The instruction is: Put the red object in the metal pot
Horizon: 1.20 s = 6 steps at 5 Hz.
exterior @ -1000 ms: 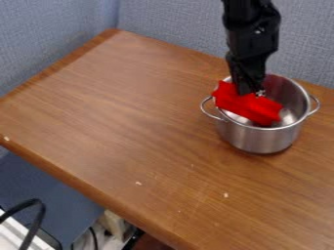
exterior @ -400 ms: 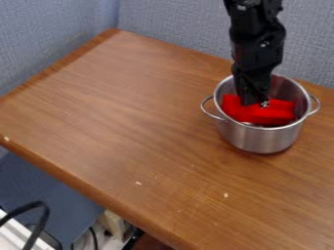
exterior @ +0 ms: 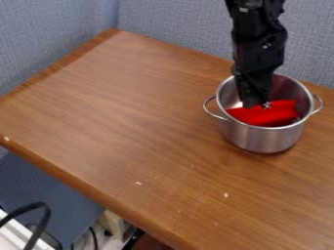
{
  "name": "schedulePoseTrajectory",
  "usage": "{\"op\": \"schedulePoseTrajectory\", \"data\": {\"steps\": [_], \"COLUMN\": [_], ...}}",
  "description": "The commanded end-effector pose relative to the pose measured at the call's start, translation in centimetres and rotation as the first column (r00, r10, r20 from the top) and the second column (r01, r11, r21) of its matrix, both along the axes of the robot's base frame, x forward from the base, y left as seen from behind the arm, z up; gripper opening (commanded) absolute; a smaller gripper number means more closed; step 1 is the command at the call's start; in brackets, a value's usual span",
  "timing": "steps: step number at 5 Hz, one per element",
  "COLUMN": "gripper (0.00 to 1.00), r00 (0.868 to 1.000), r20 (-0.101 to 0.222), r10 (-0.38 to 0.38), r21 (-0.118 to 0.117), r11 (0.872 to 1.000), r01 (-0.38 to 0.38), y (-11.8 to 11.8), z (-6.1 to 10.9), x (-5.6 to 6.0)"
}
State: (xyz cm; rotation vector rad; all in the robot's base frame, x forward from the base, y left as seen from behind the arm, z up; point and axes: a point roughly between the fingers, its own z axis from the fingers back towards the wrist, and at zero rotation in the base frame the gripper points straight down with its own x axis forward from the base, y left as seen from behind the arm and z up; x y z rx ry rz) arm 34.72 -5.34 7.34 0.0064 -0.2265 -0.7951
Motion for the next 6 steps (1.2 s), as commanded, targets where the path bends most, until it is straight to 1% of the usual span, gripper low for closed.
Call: {"op": "schedulePoseTrajectory", "data": {"steps": [1, 4, 6], "gripper": [1.00, 1.00, 1.00], "r00": [0.999, 1.000, 1.000], "r20": [0.042, 0.020, 0.005], "r10": [0.008, 0.019, 0.028], "r21": [-0.018, -0.047, -0.060], "r11": [1.000, 0.999, 0.998], "r01": [-0.007, -0.018, -0.027], "y": [-0.3, -0.3, -0.2], "z": [1.3, 0.1, -0.5], "x": [1.0, 1.5, 1.6]}}
